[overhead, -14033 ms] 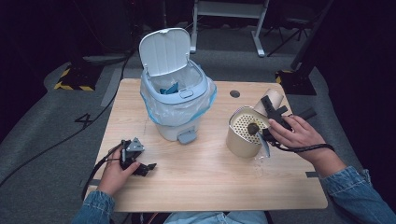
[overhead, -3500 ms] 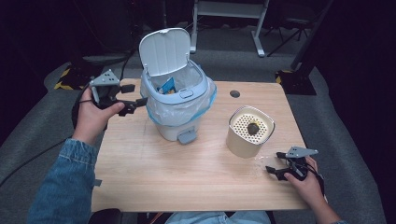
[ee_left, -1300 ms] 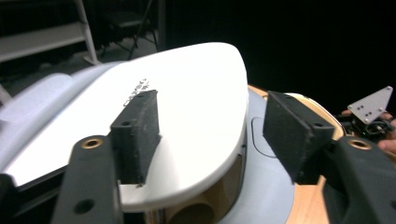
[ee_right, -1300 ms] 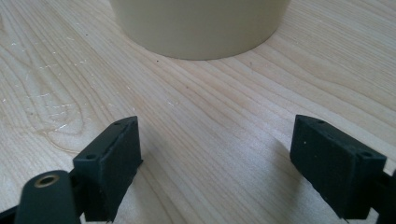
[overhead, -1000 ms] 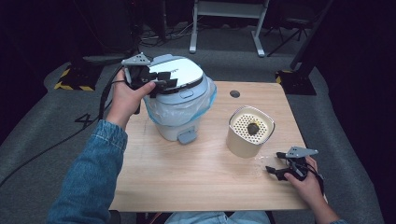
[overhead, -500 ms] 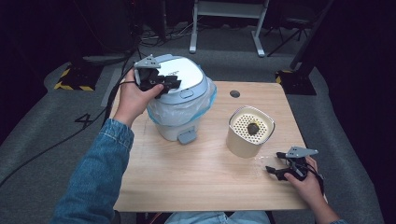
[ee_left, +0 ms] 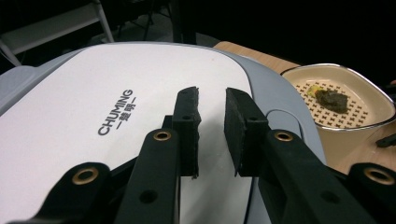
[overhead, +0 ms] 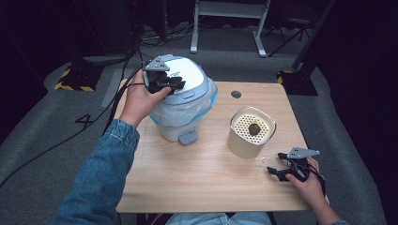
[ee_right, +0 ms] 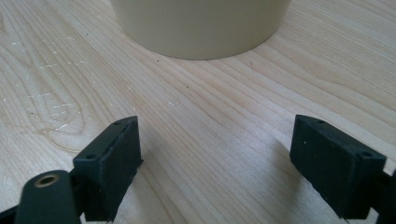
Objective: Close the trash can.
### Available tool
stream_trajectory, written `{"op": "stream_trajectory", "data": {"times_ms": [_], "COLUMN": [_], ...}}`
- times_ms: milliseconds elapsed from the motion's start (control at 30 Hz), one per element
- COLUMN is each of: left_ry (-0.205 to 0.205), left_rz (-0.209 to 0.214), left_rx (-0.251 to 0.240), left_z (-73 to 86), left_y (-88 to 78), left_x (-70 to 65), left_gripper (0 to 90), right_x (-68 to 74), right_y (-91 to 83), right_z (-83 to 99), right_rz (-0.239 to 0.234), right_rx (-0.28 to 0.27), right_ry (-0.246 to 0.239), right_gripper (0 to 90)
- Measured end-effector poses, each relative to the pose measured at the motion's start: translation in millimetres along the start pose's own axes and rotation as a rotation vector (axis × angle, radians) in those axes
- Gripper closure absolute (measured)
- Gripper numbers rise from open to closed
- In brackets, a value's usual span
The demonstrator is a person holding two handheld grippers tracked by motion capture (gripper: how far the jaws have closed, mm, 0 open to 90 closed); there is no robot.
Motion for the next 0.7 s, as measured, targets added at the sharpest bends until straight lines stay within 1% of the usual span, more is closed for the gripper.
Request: {"op": "stream_trajectory", "data": {"times_ms": [67, 100, 133, 167, 200, 233, 267, 300, 333, 367, 433, 467, 500, 533, 567, 600, 700], "left_ry": [-0.01, -0.048, -0.05, -0.05, -0.049, -0.049, -0.053, -0.053, -0.04, -0.04, -0.035, -0.022, -0.022, 0.004, 0.012, 0.012, 0.006], "left_rz": [0.02, 0.045, 0.056, 0.056, 0.052, 0.052, 0.046, 0.046, 0.041, 0.041, 0.029, 0.013, 0.013, -0.001, -0.004, -0.004, 0.007], "left_rx": [-0.022, -0.048, -0.063, -0.063, -0.06, -0.06, -0.052, -0.052, -0.058, -0.058, -0.071, -0.07, -0.07, -0.045, -0.036, -0.036, -0.03], "left_z": [1.4, 2.8, 3.4, 3.4, 3.1, 3.1, 2.4, 2.4, 1.4, 1.4, 1.0, 2.2, 2.2, 5.6, 8.2, 8.2, 17.9], "left_y": [1.8, 2.7, 3.7, 3.7, 3.0, 3.0, -0.2, -0.2, -6.9, -6.9, -16.3, -27.5, -27.5, -38.6, -43.6, -43.6, -56.6], "left_x": [0.2, 1.1, 0.4, 0.4, -2.4, -2.4, -6.0, -6.0, -9.1, -9.1, -12.5, -17.5, -17.5, -24.1, -28.4, -28.4, -39.2], "left_gripper": [74.7, 70.5, 63.1, 56.3, 49.0, 43.5, 40.4, 38.8, 36.6, 34.5, 33.2, 31.9, 31.5, 30.9, 30.4, 29.9, 29.3], "right_x": [0.0, 0.0, 0.0, 0.0, 0.0, 0.0, 0.0, 0.0, -0.3, -0.3, -0.7, -1.1, -1.1, -1.1, -1.1, -1.1, -1.0], "right_y": [-0.1, -0.1, -0.2, -0.2, -0.1, -0.1, -0.2, -0.2, -0.2, -0.2, -0.4, -0.5, -0.5, -0.5, -0.5, -0.5, -0.5], "right_z": [0.1, 0.1, 0.1, 0.1, 0.1, 0.1, 0.1, 0.1, 0.2, 0.2, 0.2, 0.3, 0.3, 0.3, 0.3, 0.3, 0.2], "right_rz": [-0.001, -0.002, -0.002, -0.002, -0.002, -0.002, -0.003, -0.003, -0.004, -0.004, -0.008, -0.01, -0.01, -0.01, -0.011, -0.011, -0.01], "right_rx": [0.0, 0.0, 0.0, 0.0, 0.0, 0.0, 0.0, 0.0, 0.0, 0.0, 0.001, 0.001, 0.001, 0.001, 0.001, 0.001, 0.002], "right_ry": [-0.001, -0.001, -0.001, -0.001, -0.001, -0.001, -0.001, -0.001, -0.004, -0.004, -0.006, -0.008, -0.008, -0.008, -0.007, -0.007, -0.009], "right_gripper": [16.6, 16.6, 16.6, 16.6, 16.6, 16.6, 16.6, 16.6, 16.6, 16.6, 16.6, 16.6, 16.6, 16.6, 16.7, 16.7, 16.6]}}
Point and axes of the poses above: each handheld gripper's, and its own axes: y roughly forward along the jaws, z roughly out of its underside, x roughly to its left, the point moved 1 cm from there along y, roughly forward along the jaws, and after that the axes turned 4 degrees about y, right-handed, at the moved point
